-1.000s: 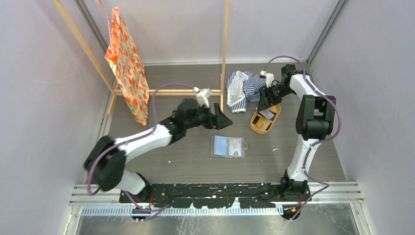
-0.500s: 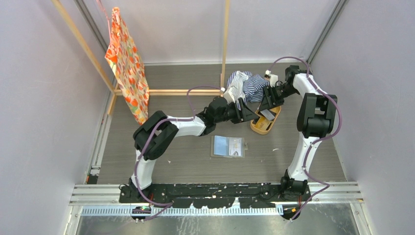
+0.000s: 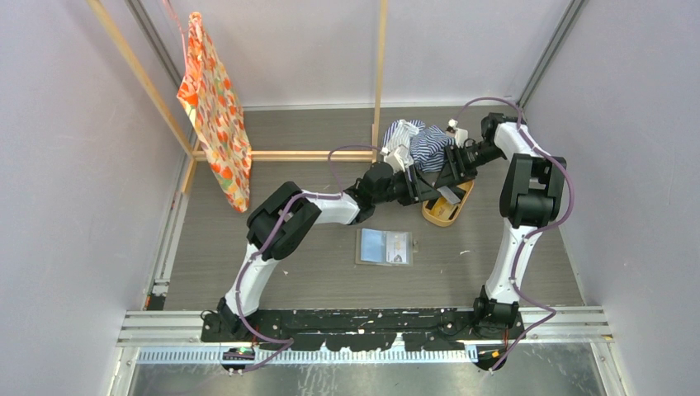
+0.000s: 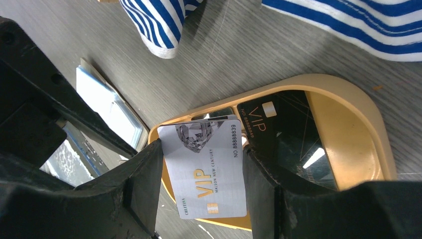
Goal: Put the credit cards into the card holder
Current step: Pick up the credit card from the storage box.
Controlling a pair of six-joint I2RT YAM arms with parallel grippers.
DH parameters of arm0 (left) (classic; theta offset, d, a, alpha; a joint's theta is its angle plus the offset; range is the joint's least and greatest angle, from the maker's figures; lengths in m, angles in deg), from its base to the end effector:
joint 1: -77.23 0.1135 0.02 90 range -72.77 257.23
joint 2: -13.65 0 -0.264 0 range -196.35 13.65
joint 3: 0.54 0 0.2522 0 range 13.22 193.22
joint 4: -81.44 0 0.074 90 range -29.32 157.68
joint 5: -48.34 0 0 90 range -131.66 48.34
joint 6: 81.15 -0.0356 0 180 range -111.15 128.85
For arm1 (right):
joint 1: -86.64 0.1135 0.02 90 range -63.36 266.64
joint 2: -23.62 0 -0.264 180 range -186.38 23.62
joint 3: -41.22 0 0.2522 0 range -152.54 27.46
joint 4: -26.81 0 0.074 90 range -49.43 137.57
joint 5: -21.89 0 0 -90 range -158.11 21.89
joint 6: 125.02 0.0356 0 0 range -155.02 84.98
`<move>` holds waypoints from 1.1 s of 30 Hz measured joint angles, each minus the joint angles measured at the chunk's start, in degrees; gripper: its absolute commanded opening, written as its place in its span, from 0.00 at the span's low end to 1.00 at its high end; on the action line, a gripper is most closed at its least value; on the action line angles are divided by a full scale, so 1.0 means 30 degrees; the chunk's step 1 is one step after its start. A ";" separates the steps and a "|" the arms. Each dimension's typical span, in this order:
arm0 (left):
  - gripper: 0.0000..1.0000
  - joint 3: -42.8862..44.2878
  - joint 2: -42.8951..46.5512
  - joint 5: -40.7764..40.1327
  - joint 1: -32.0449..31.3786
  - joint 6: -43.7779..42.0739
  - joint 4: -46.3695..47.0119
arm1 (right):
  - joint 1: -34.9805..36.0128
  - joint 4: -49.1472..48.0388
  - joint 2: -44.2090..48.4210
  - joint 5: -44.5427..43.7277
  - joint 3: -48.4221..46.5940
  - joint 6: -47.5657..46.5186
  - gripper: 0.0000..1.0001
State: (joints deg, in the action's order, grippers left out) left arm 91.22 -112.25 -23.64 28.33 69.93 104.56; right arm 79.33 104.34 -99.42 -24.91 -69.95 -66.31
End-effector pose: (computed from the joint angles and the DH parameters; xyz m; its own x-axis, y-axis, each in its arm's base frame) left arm 0.3134 -0.3760 0.1652 -0.8627 -0.2772 -0.4229 0.3331 0.3177 -0.8878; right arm 0.4115 -0.0282 0.1830 -0.8920 -0.2673 -0.3645 -0.4419 0.6847 0.5795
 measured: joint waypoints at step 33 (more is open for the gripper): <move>0.46 0.3293 -0.3133 0.0517 -0.0087 0.0597 -0.0153 | -0.0138 0.1341 -0.0532 0.0750 -0.0787 -0.0087 0.34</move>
State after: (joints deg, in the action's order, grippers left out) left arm 101.09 -121.65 -22.08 28.06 71.72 104.10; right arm 78.91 108.36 -101.02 -22.66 -72.31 -66.57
